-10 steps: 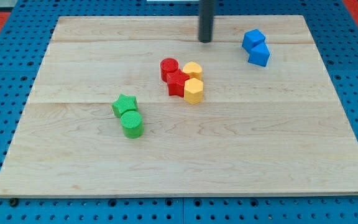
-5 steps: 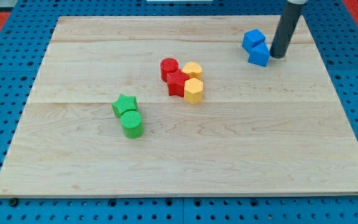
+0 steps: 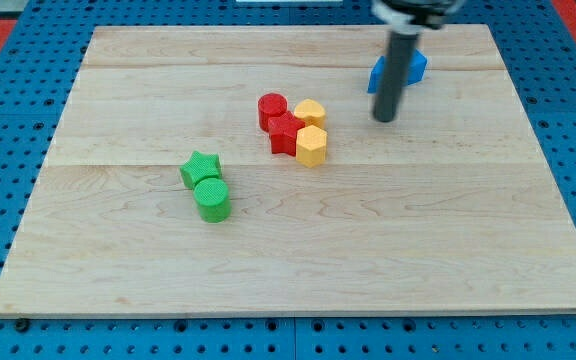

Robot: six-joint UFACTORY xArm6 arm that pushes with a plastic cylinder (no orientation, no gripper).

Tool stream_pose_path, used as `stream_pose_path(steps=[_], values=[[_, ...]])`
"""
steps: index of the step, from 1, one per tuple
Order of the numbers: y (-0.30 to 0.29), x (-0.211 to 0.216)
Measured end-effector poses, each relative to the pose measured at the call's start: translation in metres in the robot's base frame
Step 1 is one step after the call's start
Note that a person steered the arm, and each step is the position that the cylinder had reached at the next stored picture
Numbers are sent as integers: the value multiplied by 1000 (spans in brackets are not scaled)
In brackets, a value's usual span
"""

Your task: Separate the red blocks from the yellow blocks

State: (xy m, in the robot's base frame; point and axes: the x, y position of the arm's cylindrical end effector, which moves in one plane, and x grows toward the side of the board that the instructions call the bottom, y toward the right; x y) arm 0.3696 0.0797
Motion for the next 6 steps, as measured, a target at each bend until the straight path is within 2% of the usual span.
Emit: stream_pose_path(steps=[1,2,3,4,5,6], values=[[-18,-32],[-54,5],[-57,58],[-52,81],[-53,132],[-37,148]])
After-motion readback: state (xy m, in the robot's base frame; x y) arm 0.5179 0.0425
